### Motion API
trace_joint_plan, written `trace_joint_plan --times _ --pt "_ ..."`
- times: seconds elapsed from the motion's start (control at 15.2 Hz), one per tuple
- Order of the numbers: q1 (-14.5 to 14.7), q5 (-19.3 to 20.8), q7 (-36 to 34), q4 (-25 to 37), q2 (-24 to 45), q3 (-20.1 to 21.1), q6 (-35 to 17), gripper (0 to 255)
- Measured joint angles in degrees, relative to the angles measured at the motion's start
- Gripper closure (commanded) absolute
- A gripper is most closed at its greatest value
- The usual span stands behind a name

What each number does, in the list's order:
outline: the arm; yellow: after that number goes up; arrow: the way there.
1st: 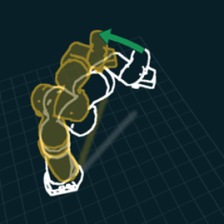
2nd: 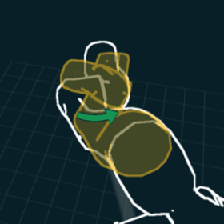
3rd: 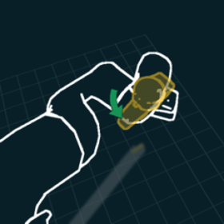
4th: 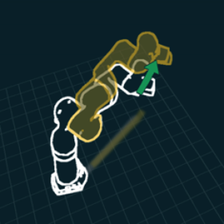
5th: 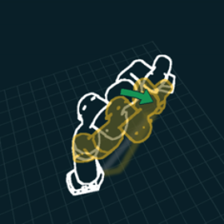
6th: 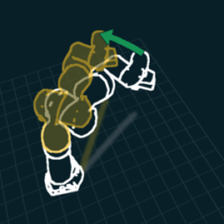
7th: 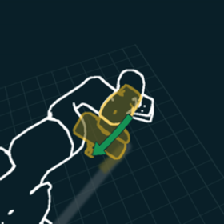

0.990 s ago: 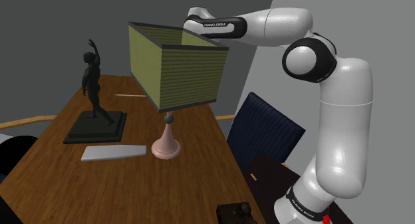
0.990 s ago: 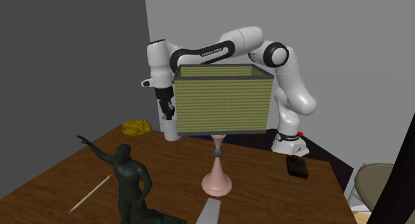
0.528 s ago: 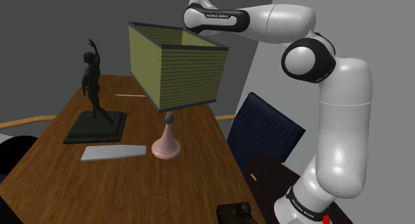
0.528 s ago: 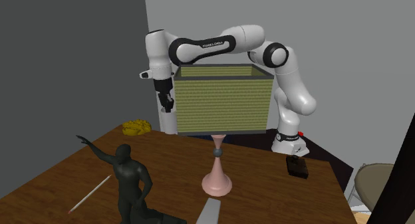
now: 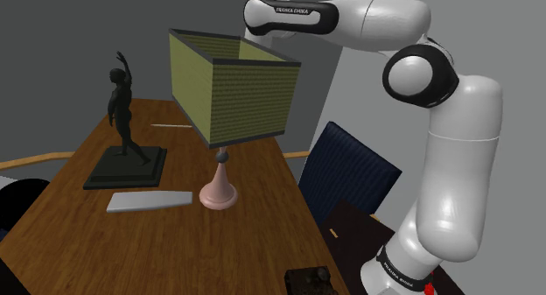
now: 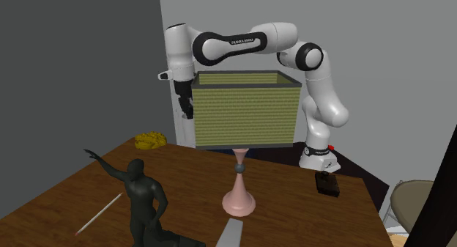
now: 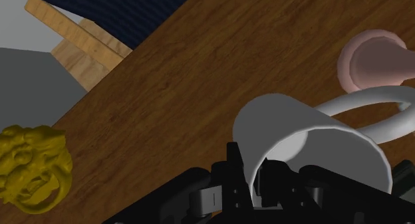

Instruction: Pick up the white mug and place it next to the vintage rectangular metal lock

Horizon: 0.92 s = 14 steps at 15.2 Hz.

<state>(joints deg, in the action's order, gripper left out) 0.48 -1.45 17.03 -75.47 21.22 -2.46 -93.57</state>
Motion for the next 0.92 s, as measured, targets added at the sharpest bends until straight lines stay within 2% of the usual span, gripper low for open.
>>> trace_joint_plan --times 0.4,0.92 --pt "3.71 0.53 -5.55 -15.70 -11.09 1.87 -4.82 255" --pt "8.20 0.10 -13.48 -28.90 -21.75 5.61 -7.42 255"
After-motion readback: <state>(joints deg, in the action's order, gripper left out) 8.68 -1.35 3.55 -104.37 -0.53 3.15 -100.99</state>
